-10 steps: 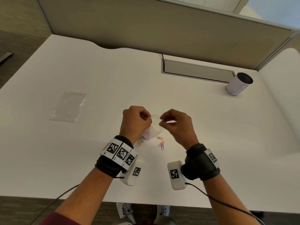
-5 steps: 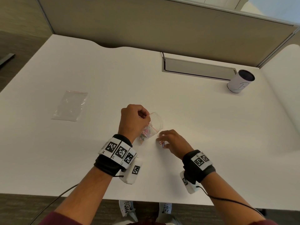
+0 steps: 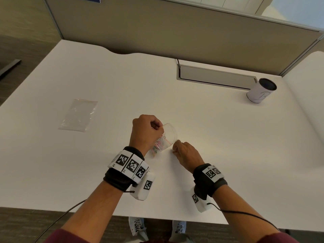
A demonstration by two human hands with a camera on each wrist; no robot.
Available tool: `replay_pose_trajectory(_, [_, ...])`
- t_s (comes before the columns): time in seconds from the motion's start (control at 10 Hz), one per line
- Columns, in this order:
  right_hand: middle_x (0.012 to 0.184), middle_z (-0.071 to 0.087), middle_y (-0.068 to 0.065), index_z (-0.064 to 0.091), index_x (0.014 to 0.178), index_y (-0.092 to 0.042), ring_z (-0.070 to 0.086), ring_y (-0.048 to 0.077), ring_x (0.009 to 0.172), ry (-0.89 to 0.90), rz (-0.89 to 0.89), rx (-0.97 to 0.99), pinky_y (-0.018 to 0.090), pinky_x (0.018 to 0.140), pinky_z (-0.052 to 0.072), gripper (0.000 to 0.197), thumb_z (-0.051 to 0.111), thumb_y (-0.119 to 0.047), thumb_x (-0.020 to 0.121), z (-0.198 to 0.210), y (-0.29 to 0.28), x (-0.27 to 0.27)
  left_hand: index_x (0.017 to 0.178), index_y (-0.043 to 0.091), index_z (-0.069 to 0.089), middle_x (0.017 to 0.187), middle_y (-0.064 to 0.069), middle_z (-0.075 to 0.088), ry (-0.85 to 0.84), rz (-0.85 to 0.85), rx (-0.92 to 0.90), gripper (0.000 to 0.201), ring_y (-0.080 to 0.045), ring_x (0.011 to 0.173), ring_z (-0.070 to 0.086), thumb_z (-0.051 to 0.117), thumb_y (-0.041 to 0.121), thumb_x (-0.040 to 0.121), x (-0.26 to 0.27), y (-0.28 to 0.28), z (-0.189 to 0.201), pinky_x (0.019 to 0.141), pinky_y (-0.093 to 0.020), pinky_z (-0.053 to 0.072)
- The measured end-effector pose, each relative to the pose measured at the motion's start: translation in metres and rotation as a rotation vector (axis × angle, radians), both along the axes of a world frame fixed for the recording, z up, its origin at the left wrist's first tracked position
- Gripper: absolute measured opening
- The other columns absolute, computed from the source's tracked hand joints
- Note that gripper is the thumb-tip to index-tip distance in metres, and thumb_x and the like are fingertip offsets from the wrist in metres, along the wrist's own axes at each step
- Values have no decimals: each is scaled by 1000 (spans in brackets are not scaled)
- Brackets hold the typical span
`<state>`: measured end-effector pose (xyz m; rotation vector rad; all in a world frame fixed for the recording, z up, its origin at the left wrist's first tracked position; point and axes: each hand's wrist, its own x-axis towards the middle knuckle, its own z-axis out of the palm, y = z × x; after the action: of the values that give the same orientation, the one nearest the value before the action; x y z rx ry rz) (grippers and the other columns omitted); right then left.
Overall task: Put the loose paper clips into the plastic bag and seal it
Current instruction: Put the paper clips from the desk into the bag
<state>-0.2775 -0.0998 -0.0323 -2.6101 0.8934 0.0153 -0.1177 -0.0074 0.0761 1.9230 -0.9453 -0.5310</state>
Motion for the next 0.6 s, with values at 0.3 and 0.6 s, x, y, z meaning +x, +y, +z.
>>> replay_pose_trajectory(0.3, [83,65,-1,61,93,-8,60,19,73,-327,-399,278,16,63,45,8,59,-6,86,21,-2,-8,75,6,73,65,-8,73,14,-4,1,3,-17,59,71,72,3,76,0,0,-1,70,-33,62])
replay_pose_trajectory(0.6, [86,76,3,75,95,-10,69,11,76,-422,-273,325,15,68,54,15,73,-13,81,115,0,23,78,9,73,71,-7,74,29,-11,30,4,-17,64,71,74,6,78,-2,-3,0,68,-25,59])
